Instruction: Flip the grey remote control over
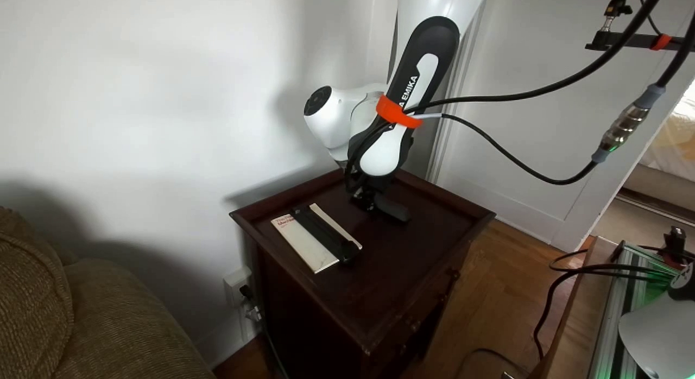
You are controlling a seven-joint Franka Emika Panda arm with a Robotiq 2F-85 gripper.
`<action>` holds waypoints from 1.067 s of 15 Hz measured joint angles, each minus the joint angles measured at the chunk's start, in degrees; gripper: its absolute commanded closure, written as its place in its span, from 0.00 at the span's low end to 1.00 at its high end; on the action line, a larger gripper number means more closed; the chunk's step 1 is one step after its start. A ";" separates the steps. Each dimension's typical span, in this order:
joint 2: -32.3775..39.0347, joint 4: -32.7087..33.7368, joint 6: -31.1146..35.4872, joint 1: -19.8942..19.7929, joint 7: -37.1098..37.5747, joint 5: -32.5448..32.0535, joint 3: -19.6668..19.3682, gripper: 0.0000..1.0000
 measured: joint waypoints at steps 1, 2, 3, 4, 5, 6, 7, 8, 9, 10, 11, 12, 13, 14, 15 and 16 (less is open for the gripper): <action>-0.21 -0.02 1.20 -0.39 0.06 0.02 0.07 0.00; -0.51 -0.15 2.91 -0.87 0.26 0.09 0.14 0.00; -0.99 -0.47 5.04 -1.52 0.31 0.35 0.23 0.00; -1.55 -0.92 7.20 -2.29 0.31 0.65 0.35 0.00; -2.27 -1.58 9.64 -3.22 0.28 1.15 0.56 0.00; -3.13 -2.43 12.13 -4.16 0.20 1.83 0.76 0.00; -4.14 -3.49 14.69 -5.08 -0.06 2.81 0.96 0.00; -5.27 -4.76 17.05 -5.98 -0.62 4.13 1.26 0.00; -6.50 -6.18 19.31 -6.82 -1.59 5.72 1.60 0.00; -7.81 -7.73 21.44 -7.59 -2.80 7.48 1.99 0.00; -9.18 -9.39 23.45 -8.18 -4.09 9.24 2.23 0.00; -10.52 -10.98 25.11 -8.63 -5.32 10.89 2.42 0.00; -11.86 -12.56 26.48 -9.12 -6.69 12.62 2.71 0.00; -13.19 -14.04 27.40 -9.69 -8.19 14.40 3.13 0.00; -14.50 -15.37 27.95 -10.39 -9.72 16.18 3.70 0.00; -15.81 -16.62 28.25 -11.17 -11.35 18.01 4.37 0.00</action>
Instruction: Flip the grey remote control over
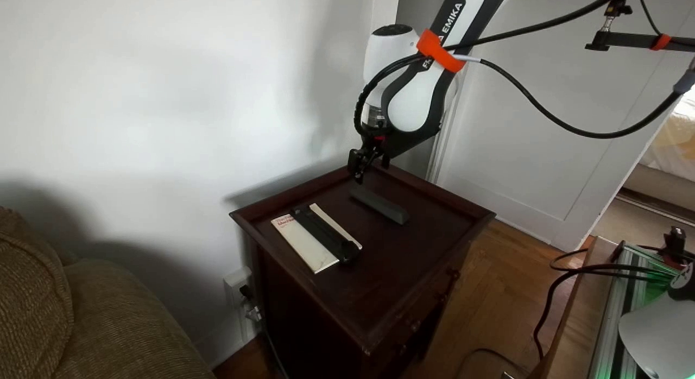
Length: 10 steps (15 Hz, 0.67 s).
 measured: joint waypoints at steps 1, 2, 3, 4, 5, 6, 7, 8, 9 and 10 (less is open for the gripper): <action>-1.28 -1.10 0.04 -0.88 -1.63 1.79 0.79 0.00; -2.44 -2.05 0.04 -1.79 -3.21 3.54 1.64 0.00; -3.51 -2.97 0.04 -2.80 -4.75 5.36 2.59 0.00; -4.48 -3.76 0.00 -3.84 -6.24 7.20 3.53 0.00; -5.28 -4.44 -0.05 -4.89 -7.63 8.93 4.41 0.00; -6.04 -5.06 -0.09 -5.92 -8.96 10.57 5.23 0.00; -6.69 -5.59 -0.20 -6.91 -10.26 12.06 5.96 0.00; -7.27 -5.96 -0.51 -7.80 -11.39 13.28 6.55 0.00; -7.82 -6.30 -0.84 -8.51 -12.36 14.30 6.97 0.00; -8.32 -6.60 -1.11 -9.08 -13.13 15.09 7.17 0.00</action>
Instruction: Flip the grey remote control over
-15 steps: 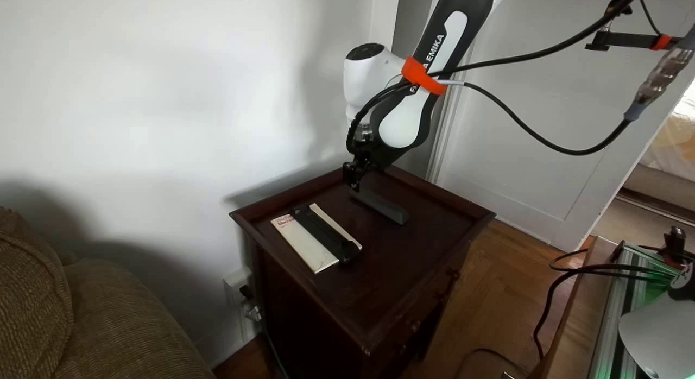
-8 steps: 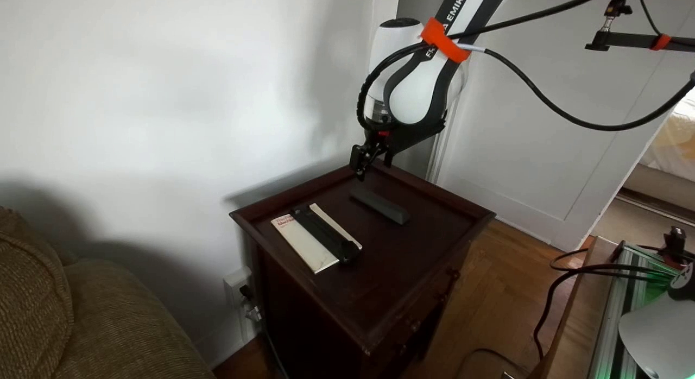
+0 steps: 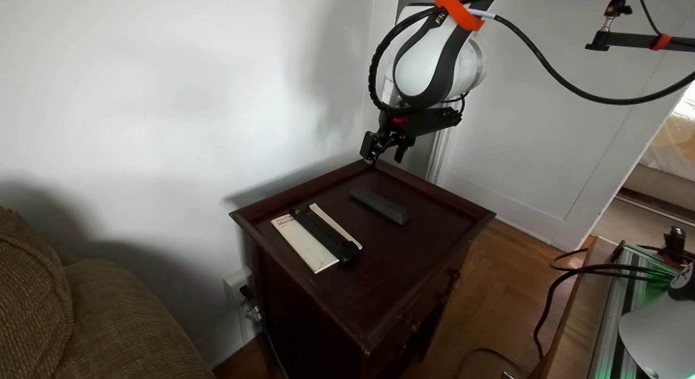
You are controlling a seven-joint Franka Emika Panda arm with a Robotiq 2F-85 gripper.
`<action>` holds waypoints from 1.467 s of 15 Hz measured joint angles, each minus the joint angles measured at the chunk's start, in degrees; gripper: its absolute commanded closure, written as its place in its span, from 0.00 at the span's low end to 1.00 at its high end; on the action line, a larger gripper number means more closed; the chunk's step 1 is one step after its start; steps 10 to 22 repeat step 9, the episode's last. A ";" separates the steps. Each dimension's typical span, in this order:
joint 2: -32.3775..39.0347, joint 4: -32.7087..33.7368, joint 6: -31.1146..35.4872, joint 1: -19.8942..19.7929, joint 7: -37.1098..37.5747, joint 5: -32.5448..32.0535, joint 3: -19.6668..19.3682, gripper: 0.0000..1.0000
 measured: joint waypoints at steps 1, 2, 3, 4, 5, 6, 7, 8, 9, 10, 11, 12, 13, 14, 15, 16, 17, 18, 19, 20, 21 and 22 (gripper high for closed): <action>-0.45 -0.25 -0.29 -0.47 -0.60 0.67 0.15 0.00; -0.87 -0.40 -0.89 -0.80 -1.03 1.14 0.18 0.00; -1.24 -0.46 -1.58 -1.06 -1.25 1.30 0.17 0.00; -1.43 -0.41 -1.73 -1.11 -1.25 1.31 0.09 0.00; -1.42 -0.33 -1.73 -1.09 -1.25 1.31 0.09 0.00; -1.40 -0.28 -1.73 -1.02 -1.25 1.31 0.09 0.00; -1.38 -0.26 -1.73 -0.95 -1.25 1.31 0.09 0.00; -1.38 -0.26 -1.73 -0.94 -1.25 1.31 0.09 0.00; -1.38 -0.26 -1.73 -0.94 -1.25 1.31 0.09 0.00; -1.38 -0.26 -1.73 -0.94 -1.25 1.31 0.09 0.00; -1.38 -0.26 -1.73 -0.94 -1.25 1.31 0.09 0.00; -1.38 -0.26 -1.73 -0.94 -1.25 1.31 0.09 0.00; -1.38 -0.26 -1.73 -0.94 -1.25 1.31 0.09 0.00; -1.38 -0.26 -1.73 -0.94 -1.25 1.31 0.09 0.00; -1.38 -0.26 -1.73 -0.94 -1.25 1.31 0.09 0.00; -1.38 -0.26 -1.73 -0.94 -1.25 1.31 0.09 0.00; -1.38 -0.26 -1.73 -0.94 -1.25 1.31 0.09 0.00; -1.38 -0.26 -1.73 -0.94 -1.25 1.31 0.09 0.00; -1.38 -0.26 -1.73 -0.94 -1.25 1.31 0.09 0.00; -1.38 -0.26 -1.73 -0.94 -1.25 1.31 0.09 0.00; -1.38 -0.26 -1.73 -0.94 -1.25 1.31 0.09 0.00; -1.38 -0.26 -1.73 -0.94 -1.25 1.31 0.09 0.00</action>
